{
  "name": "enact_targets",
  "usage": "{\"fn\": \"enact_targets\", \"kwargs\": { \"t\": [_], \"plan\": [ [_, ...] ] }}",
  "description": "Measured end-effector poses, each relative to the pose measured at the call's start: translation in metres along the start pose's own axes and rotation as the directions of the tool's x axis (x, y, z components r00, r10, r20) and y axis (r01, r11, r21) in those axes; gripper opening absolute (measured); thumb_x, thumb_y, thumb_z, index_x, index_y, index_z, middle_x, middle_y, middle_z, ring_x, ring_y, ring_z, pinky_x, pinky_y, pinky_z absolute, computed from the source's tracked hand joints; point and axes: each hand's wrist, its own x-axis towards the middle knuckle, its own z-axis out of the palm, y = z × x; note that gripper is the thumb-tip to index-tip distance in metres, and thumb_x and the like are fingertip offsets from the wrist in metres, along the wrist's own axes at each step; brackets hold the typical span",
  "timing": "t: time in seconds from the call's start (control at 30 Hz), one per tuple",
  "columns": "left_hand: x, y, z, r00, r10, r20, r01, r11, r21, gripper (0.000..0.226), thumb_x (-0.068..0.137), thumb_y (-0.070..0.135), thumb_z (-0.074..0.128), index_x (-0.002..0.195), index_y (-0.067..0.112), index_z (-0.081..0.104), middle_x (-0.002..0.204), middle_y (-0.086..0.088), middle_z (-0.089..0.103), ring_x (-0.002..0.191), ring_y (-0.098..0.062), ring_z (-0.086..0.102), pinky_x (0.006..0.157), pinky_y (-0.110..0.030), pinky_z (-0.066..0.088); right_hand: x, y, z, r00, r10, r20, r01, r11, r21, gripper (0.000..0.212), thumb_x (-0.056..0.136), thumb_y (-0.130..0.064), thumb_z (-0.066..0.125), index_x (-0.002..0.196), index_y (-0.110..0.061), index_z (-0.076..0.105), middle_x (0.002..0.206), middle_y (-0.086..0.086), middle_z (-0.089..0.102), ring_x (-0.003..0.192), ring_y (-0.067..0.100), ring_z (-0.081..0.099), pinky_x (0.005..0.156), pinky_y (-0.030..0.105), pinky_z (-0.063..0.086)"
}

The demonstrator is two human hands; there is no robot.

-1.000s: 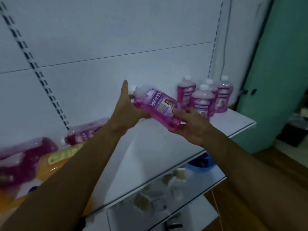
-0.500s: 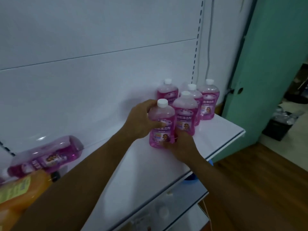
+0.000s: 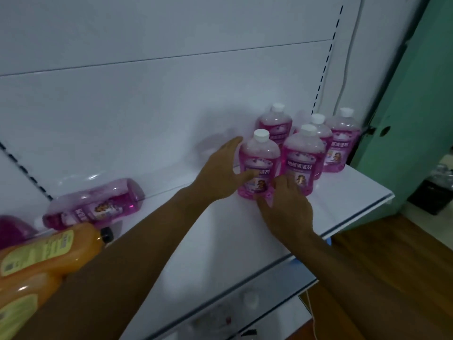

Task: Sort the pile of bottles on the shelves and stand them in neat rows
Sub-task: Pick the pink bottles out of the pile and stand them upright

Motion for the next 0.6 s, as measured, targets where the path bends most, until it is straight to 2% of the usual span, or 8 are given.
{"fn": "enact_targets", "kwargs": {
  "t": [0.07, 0.2, 0.3, 0.37, 0.5, 0.6],
  "plan": [
    [-0.020, 0.003, -0.009, 0.999, -0.048, -0.015, 0.049, 0.997, 0.052, 0.080, 0.085, 0.046, 0.066, 0.149, 0.017, 0.028, 0.154, -0.002, 0.034, 0.139, -0.020, 0.034, 0.108, -0.027, 0.027, -0.008, -0.009, -0.002, 0.995, -0.100, 0.009, 0.100, 0.995, 0.025, 0.043, 0.085, -0.039, 0.066, 0.112, -0.008, 0.055, 0.106, 0.011, 0.059, 0.092, 0.029, 0.060, 0.073, 0.036, 0.051],
    [-0.073, 0.003, -0.035, 0.987, -0.156, -0.043, 0.161, 0.971, 0.177, 0.076, 0.087, 0.057, 0.053, 0.150, 0.024, 0.026, 0.156, 0.003, 0.028, 0.143, -0.018, 0.027, 0.115, -0.036, 0.023, -0.019, -0.043, -0.003, 0.948, -0.235, 0.216, 0.219, 0.971, 0.093, 0.059, 0.091, -0.053, 0.051, 0.134, -0.013, 0.047, 0.134, 0.008, 0.051, 0.123, 0.025, 0.048, 0.099, 0.042, 0.044],
    [-0.123, -0.004, -0.059, 0.972, -0.212, -0.099, 0.231, 0.937, 0.260, 0.073, 0.089, 0.058, 0.051, 0.149, 0.024, 0.027, 0.156, 0.003, 0.029, 0.143, -0.018, 0.026, 0.115, -0.035, 0.022, -0.034, -0.083, -0.003, 0.894, -0.339, 0.293, 0.310, 0.940, 0.143, 0.065, 0.092, -0.054, 0.047, 0.141, -0.012, 0.041, 0.145, 0.009, 0.043, 0.132, 0.028, 0.041, 0.106, 0.044, 0.039],
    [-0.149, -0.007, -0.075, 0.972, -0.209, -0.110, 0.233, 0.918, 0.321, 0.072, 0.090, 0.055, 0.053, 0.148, 0.020, 0.029, 0.154, 0.000, 0.033, 0.140, -0.019, 0.030, 0.113, -0.034, 0.024, -0.040, -0.105, -0.003, 0.878, -0.377, 0.296, 0.342, 0.925, 0.165, 0.064, 0.092, -0.052, 0.048, 0.140, -0.011, 0.041, 0.145, 0.009, 0.043, 0.130, 0.030, 0.043, 0.105, 0.047, 0.039],
    [-0.214, -0.019, -0.127, 0.954, -0.218, -0.208, 0.289, 0.853, 0.433, 0.067, 0.086, 0.057, 0.057, 0.138, 0.016, 0.045, 0.134, -0.004, 0.056, 0.121, -0.022, 0.052, 0.101, -0.039, 0.043, -0.067, -0.166, 0.002, 0.812, -0.499, 0.303, 0.442, 0.864, 0.239, 0.061, 0.091, -0.051, 0.052, 0.135, -0.010, 0.046, 0.137, 0.012, 0.049, 0.122, 0.032, 0.048, 0.099, 0.046, 0.043],
    [-0.265, -0.027, -0.170, 0.915, -0.240, -0.325, 0.375, 0.804, 0.463, 0.066, 0.086, 0.054, 0.060, 0.138, 0.015, 0.046, 0.137, -0.005, 0.055, 0.125, -0.023, 0.050, 0.102, -0.037, 0.040, -0.091, -0.217, 0.009, 0.756, -0.600, 0.263, 0.513, 0.792, 0.333, 0.050, 0.089, -0.047, 0.057, 0.122, -0.009, 0.056, 0.120, 0.013, 0.059, 0.107, 0.035, 0.057, 0.085, 0.046, 0.049]
  ]
}}
